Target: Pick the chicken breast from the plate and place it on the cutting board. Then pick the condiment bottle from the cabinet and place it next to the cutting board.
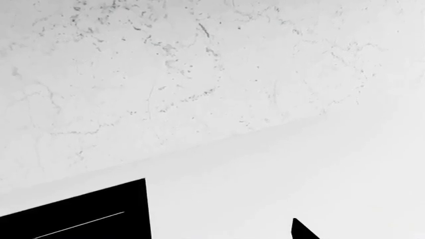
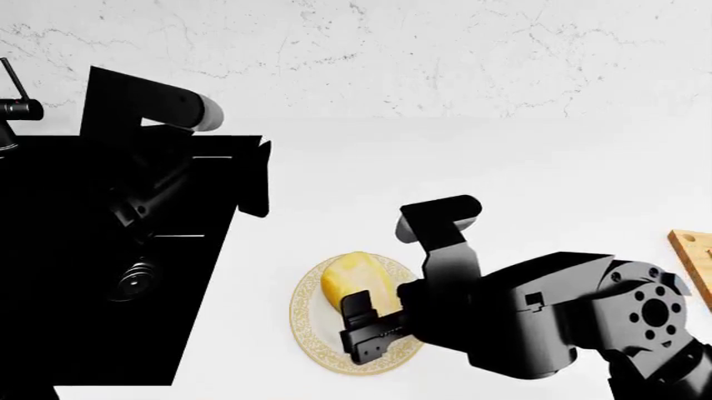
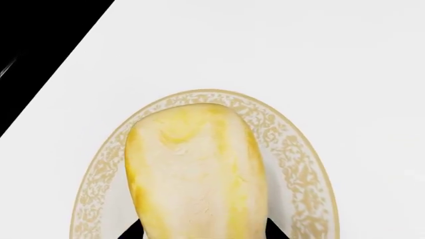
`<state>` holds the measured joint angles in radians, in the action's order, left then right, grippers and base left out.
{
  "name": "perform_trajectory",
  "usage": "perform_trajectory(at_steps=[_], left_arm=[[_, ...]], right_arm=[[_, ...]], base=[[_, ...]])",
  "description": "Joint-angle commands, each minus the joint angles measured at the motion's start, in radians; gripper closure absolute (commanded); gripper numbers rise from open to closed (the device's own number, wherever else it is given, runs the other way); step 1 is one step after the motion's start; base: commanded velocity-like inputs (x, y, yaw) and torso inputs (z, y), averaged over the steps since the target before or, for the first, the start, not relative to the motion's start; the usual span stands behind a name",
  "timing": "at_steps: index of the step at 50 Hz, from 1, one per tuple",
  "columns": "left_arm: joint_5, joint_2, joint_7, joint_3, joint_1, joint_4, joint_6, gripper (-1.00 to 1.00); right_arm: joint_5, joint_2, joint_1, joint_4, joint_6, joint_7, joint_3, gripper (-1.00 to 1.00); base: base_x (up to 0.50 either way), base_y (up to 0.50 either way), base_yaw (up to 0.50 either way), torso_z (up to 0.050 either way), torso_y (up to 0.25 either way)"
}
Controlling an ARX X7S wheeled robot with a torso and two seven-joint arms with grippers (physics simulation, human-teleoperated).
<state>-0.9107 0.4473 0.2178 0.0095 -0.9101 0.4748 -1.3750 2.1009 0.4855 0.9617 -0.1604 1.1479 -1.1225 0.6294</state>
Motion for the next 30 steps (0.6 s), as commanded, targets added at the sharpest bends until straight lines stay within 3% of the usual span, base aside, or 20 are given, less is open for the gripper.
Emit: perform_trajectory(at_steps=[1,30], left_arm=[[-0.008,0.006,0.007,0.004,0.002,-0.005,0.010,-1.00],[-0.055,0.014,0.036,-0.006,-0.015,-0.009,0.005,-1.00]], right_arm=[[0.012,0.002,-0.010,-0.005,-0.004,0.000,0.017,1.00],[0.098,0.013,0.140,-0.013,0.004,-0.071,0.055,1.00]], base=[[0.00,0.00,0.00,0.000,0.000],[0.00,0.00,0.00,0.000,0.000]])
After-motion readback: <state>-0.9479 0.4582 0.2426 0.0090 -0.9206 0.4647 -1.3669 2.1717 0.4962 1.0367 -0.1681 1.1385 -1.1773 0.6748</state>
